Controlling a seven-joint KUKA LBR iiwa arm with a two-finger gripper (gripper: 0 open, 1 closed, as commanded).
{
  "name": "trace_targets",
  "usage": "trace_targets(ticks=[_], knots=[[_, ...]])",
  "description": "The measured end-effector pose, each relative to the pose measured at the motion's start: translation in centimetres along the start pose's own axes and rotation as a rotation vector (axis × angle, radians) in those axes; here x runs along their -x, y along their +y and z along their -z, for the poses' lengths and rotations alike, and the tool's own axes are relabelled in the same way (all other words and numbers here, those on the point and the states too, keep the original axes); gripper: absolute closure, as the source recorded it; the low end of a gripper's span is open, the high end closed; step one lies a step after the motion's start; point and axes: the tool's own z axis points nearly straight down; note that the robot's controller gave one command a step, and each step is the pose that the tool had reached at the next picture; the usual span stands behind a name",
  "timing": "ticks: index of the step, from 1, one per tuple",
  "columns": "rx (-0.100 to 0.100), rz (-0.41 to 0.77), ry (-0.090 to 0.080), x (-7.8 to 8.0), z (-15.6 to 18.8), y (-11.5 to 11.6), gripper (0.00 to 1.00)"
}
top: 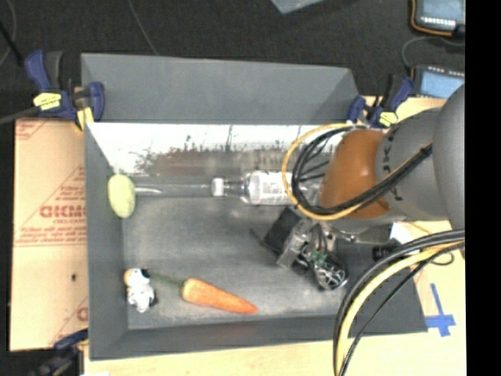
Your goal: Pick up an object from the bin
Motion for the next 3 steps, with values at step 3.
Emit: trace_targets(ticks=[3], knots=[[-0.001, 0.003, -0.001, 0.0, 3.5, -0.1, 1.00]])
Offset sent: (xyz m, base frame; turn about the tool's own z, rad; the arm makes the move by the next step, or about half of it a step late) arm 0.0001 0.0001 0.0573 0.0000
